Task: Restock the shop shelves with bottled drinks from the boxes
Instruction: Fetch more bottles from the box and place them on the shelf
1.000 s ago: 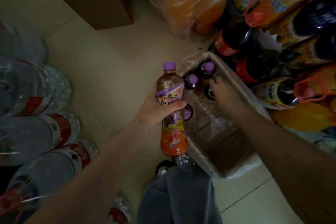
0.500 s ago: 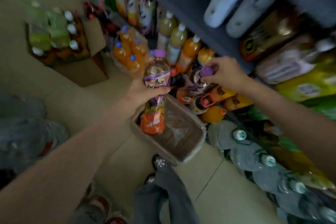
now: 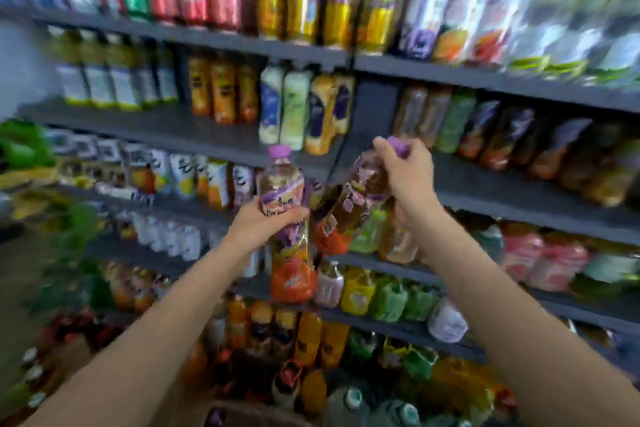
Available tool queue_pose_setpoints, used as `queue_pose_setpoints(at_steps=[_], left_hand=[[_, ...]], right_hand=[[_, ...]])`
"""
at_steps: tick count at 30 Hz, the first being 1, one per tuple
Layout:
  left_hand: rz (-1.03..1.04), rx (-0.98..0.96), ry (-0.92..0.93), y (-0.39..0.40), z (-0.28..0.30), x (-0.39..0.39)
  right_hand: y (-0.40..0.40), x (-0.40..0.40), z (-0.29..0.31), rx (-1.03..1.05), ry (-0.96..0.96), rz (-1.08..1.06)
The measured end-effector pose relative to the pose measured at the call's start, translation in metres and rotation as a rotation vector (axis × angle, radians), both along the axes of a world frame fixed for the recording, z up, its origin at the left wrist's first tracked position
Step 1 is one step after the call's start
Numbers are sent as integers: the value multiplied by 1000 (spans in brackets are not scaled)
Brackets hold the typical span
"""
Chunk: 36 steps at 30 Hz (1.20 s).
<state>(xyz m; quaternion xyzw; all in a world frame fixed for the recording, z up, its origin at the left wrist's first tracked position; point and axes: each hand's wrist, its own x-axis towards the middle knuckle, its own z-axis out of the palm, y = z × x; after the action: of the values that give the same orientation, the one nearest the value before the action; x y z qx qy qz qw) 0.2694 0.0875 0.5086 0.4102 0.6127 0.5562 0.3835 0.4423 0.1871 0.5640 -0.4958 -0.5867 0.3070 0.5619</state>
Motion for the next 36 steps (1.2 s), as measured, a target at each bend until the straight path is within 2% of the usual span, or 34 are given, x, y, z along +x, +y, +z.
queue_pose_setpoints(at_steps=[5, 9, 12, 18, 21, 26, 32, 36], left_hand=[[-141, 99, 81, 12, 53, 52], [-235, 145, 84, 28, 67, 90], [-297, 184, 130, 43, 72, 117], [-352, 285, 304, 83, 81, 154], [-352, 336, 381, 103, 81, 170], [-291, 355, 443, 154, 80, 206], [-253, 311, 415, 219, 73, 260], [-211, 253, 396, 256, 65, 285]], right_hand=[[-8, 76, 22, -18, 154, -158], [-10, 135, 41, -18, 300, -239], [-7, 173, 55, 58, 366, -332], [32, 236, 67, 152, 390, -515], [64, 262, 61, 159, 318, -569], [125, 293, 53, 172, 171, -508], [187, 311, 46, 155, 158, -399], [217, 310, 34, 153, 37, -196]])
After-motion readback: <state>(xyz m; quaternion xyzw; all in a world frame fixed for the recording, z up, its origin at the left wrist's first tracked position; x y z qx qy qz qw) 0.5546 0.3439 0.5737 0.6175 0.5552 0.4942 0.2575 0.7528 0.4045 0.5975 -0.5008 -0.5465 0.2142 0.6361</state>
